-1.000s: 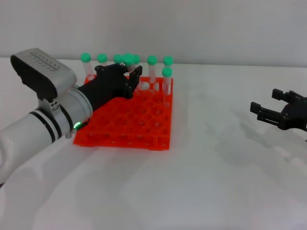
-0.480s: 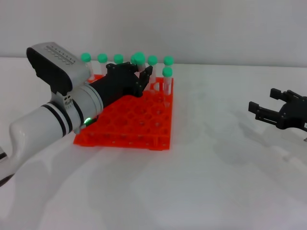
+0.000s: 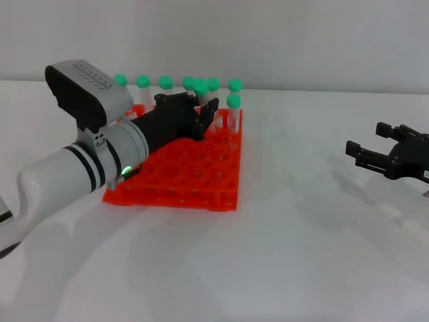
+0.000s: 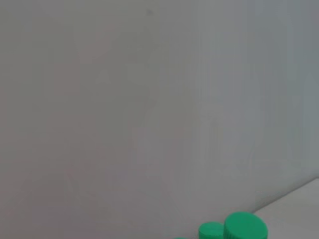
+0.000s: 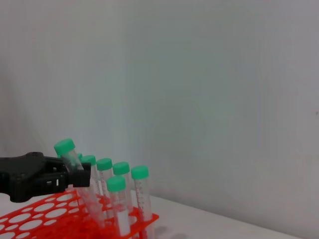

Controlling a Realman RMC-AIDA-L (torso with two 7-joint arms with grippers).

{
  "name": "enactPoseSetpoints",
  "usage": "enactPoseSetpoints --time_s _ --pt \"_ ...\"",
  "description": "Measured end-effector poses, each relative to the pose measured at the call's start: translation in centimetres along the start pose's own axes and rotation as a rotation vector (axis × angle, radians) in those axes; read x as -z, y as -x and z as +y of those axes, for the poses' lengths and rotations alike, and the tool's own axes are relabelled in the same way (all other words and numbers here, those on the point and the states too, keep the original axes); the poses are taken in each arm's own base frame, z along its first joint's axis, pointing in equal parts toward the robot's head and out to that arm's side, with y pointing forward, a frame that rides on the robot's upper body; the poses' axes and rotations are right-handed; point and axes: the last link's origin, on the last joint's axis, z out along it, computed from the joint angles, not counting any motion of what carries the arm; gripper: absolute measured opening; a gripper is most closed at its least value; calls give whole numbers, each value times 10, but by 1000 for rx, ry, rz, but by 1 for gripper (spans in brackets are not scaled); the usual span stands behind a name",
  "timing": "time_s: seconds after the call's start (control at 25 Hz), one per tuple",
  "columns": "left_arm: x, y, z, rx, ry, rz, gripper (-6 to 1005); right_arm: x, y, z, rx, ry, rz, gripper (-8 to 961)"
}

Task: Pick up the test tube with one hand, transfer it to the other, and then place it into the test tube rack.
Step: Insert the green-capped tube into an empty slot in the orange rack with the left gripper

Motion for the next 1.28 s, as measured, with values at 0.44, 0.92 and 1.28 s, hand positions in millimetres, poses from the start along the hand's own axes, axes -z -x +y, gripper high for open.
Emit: enactPoseSetpoints --time_s 0.44,0.92,1.28 --pt "-1 5 -5 28 -26 -39 221 1 -5 1 -19 -2 7 857" --pt "-9 -2 -4 47 0 -72 223 -1 -4 1 -21 0 6 857" --pt "-10 -1 -8 72 -43 -71 332 0 -5 0 -23 -11 10 857"
